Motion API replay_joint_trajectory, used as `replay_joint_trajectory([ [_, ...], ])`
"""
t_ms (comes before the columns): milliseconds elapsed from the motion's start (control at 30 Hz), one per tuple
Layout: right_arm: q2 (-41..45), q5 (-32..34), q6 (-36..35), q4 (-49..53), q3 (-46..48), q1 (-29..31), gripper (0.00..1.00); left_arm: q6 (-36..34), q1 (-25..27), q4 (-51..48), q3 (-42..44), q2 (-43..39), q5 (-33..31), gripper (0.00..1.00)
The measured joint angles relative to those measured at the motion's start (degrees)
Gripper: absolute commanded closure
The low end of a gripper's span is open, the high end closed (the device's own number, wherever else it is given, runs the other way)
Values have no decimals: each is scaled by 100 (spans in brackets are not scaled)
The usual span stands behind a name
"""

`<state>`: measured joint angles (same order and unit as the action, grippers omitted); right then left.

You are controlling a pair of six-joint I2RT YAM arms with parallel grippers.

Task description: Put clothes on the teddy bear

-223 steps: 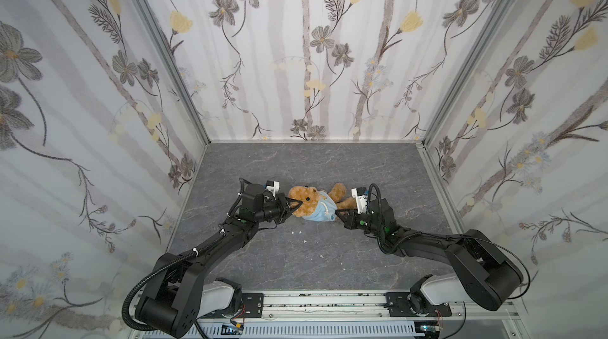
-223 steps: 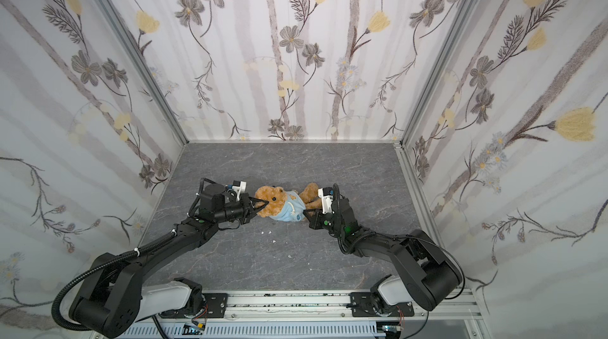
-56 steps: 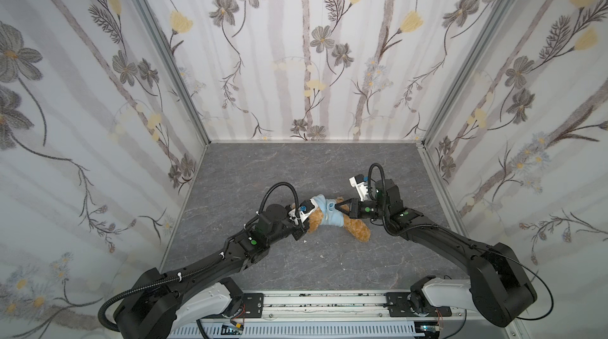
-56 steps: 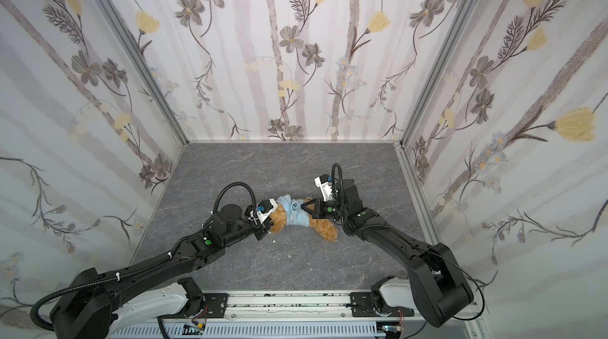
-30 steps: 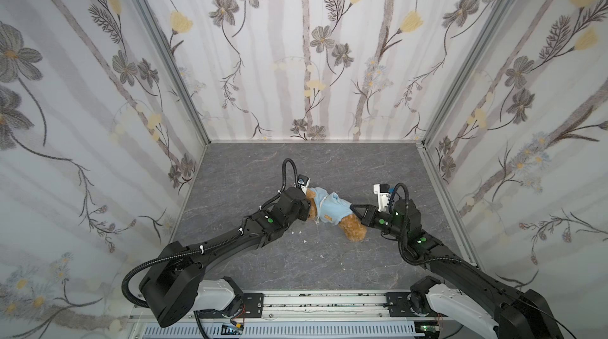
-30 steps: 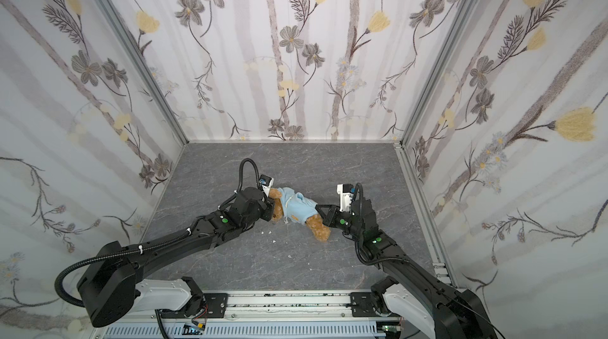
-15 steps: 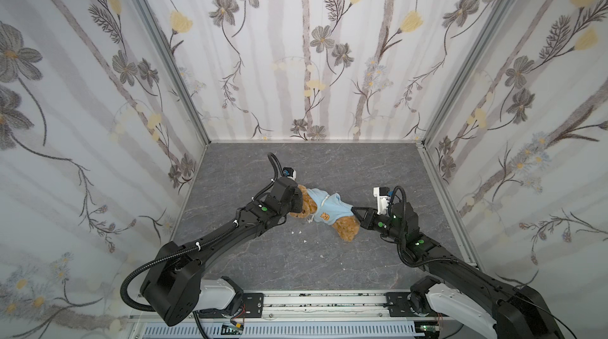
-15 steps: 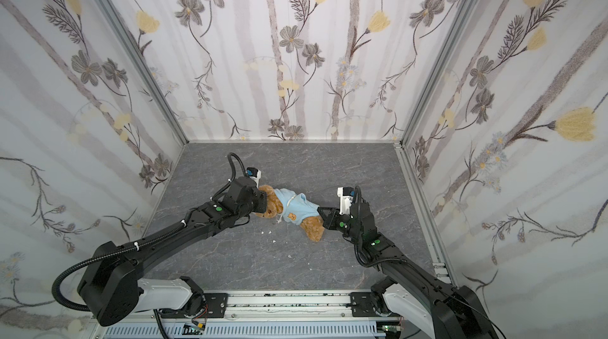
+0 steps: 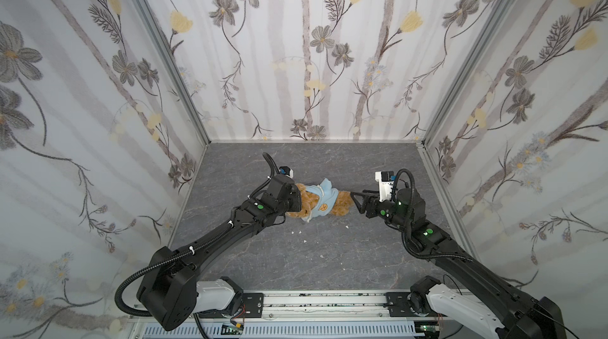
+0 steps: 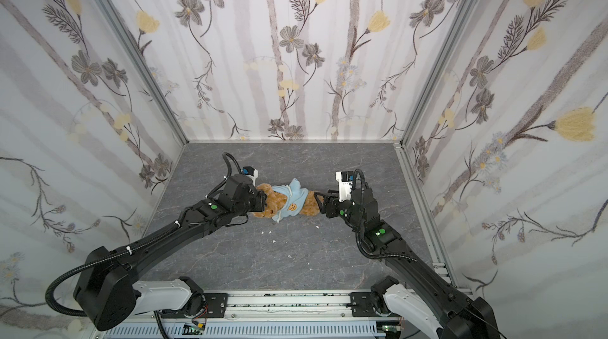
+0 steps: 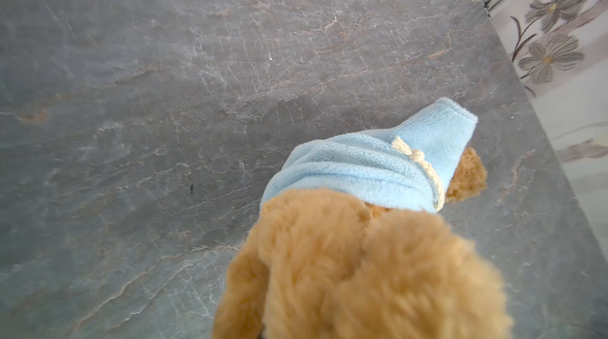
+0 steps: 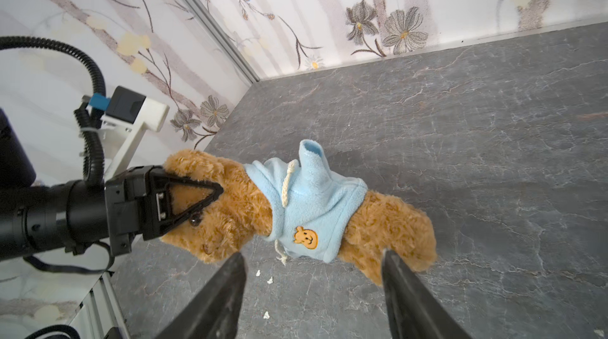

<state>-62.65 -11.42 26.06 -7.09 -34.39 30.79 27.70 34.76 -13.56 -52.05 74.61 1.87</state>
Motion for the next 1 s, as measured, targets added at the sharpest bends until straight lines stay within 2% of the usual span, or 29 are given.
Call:
replay_joint_trajectory([
  [133, -160, -13, -127, 116, -63, 96, 34, 728, -151, -74, -286, 125, 1095, 100],
  [300, -455, -140, -168, 98, -118, 103, 36, 1644, -251, 393, -363, 590, 2509, 98],
  [433, -859, -302, -146, 162, -175, 107, 37, 2146, -273, 695, -223, 1270, 3067, 85],
  [467, -918, -323, -144, 170, -181, 107, 37, 2212, -273, 737, -199, 1447, 3158, 78],
  [533, -981, -321, -103, 229, -181, 107, 36, 2253, -295, 807, -153, 1757, 3307, 60],
  [600, -1054, -319, -105, 299, -181, 81, 36, 2264, -358, 883, -94, 1945, 3386, 47],
  [733, -1093, -297, -105, 588, -177, 37, 36, 2083, -649, 951, 46, 2000, 3296, 27],
  [833, -833, -205, -105, 796, -55, -24, 34, 1818, -901, 966, 153, 1788, 3097, 7],
  [900, -551, -13, -107, 894, 59, -105, 32, 1611, -1045, 992, 197, 1585, 2953, 0],
  [1000, -232, 140, -96, 992, 247, -160, 31, 1351, -1169, 1019, 264, 1316, 2721, 0],
])
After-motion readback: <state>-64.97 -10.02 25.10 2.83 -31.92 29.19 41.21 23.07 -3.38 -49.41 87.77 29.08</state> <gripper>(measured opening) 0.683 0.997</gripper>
